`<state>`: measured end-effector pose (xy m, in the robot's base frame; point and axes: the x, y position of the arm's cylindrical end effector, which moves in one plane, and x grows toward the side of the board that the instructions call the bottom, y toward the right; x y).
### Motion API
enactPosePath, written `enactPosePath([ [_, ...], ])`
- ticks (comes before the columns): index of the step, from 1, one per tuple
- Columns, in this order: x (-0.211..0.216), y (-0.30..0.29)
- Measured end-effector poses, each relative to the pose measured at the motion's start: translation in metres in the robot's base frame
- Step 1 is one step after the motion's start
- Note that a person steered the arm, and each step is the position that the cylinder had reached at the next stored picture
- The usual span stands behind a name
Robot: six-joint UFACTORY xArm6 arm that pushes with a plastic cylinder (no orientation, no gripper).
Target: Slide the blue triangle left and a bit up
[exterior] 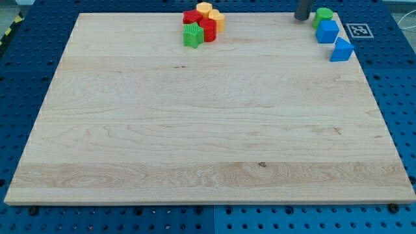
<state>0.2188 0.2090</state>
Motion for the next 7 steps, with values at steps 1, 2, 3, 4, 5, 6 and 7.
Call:
enactPosePath([
  [1, 0.025, 0.0],
  [2, 0.049, 0.006],
  [3, 0.064, 0.016],
  [4, 0.078, 0.017],
  [5, 0.103, 0.019],
  [6, 0.114, 0.027],
  [7, 0.119, 0.029],
])
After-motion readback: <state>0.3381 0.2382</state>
